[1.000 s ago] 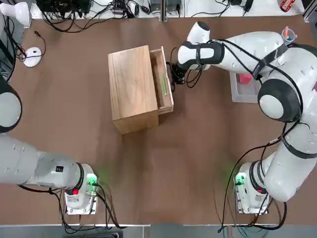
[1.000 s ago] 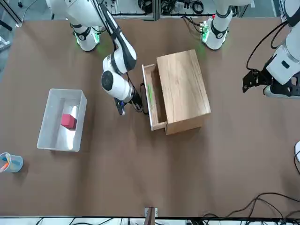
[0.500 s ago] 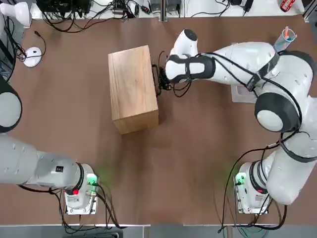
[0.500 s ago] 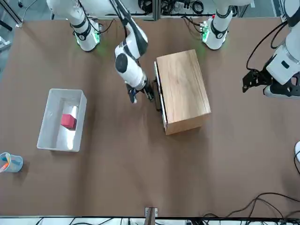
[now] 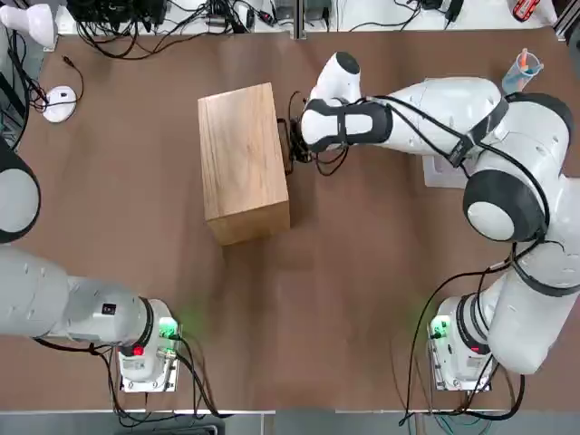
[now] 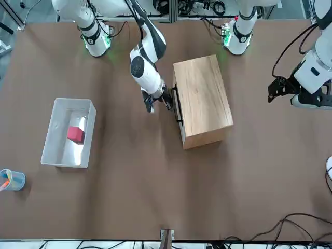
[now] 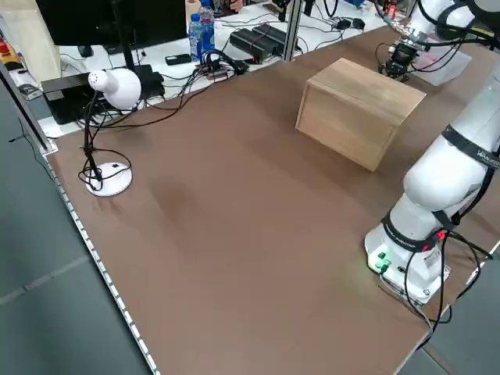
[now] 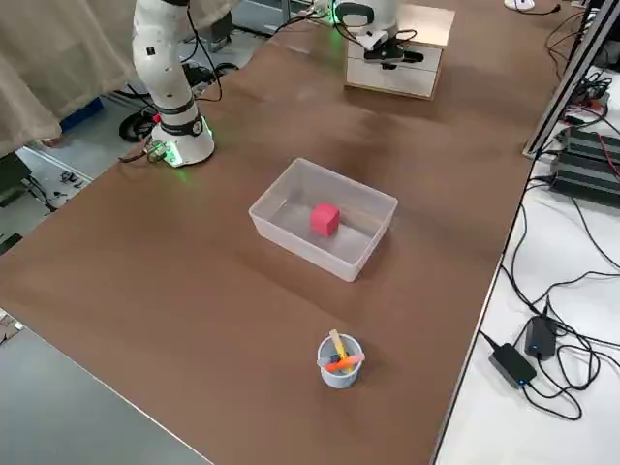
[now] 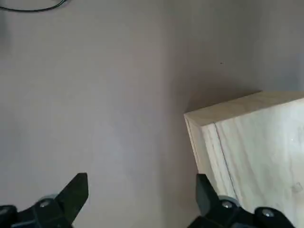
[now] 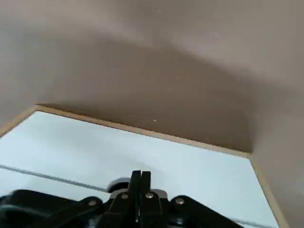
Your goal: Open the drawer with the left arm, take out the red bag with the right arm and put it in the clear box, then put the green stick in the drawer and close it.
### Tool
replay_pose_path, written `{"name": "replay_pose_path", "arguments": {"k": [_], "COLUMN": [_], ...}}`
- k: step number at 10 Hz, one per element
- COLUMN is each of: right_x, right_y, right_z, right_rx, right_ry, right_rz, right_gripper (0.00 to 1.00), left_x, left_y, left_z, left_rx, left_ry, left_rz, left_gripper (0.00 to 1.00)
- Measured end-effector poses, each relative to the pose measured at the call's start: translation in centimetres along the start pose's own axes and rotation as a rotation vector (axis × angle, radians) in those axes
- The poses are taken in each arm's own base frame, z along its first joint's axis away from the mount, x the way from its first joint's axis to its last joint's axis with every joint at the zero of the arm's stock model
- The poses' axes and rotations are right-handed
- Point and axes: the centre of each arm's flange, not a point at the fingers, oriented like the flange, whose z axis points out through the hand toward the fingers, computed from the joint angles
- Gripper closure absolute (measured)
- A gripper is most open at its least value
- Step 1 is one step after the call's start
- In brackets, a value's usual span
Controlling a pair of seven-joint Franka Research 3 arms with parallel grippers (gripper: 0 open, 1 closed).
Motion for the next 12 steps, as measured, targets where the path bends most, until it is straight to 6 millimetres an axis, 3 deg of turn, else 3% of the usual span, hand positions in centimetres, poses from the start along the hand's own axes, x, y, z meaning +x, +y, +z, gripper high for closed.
{"name": "replay_pose_path", "arguments": {"k": [1, 2, 3, 5, 8, 11, 12], "right_x": [3.0, 7.3, 12.2, 21.0, 29.1, 36.1, 37.5], "right_y": [-1.2, -2.4, -3.6, -4.5, -4.8, -3.3, -2.6], "right_z": [-1.2, -3.1, -6.2, -15.9, -29.5, -38.5, -41.3], "right_rx": [-0.016, -0.046, -0.075, -0.148, -0.189, -0.188, -0.223], "right_ry": [0.001, -0.009, -0.034, 0.007, 0.095, 0.204, 0.262], "right_rz": [-0.047, -0.094, -0.124, -0.219, -0.398, -0.721, -0.843], "right_gripper": [0.94, 0.93, 0.90, 0.85, 0.43, 0.01, 0.00], "left_x": [0.0, 0.0, 0.0, 0.1, 0.1, 0.1, 0.1], "left_y": [0.0, 0.0, 0.1, 0.1, 0.2, 0.3, 0.3], "left_z": [0.0, 0.1, 0.1, 0.2, 0.2, 0.2, 0.2], "left_rx": [0.000, 0.000, 0.000, 0.000, 0.000, 0.000, 0.000], "left_ry": [-0.001, -0.001, -0.002, -0.003, -0.004, -0.004, -0.004], "left_rz": [0.000, 0.000, 0.000, 0.001, 0.002, 0.003, 0.003], "left_gripper": [0.00, 0.00, 0.00, 0.00, 0.00, 0.00, 0.00]}}
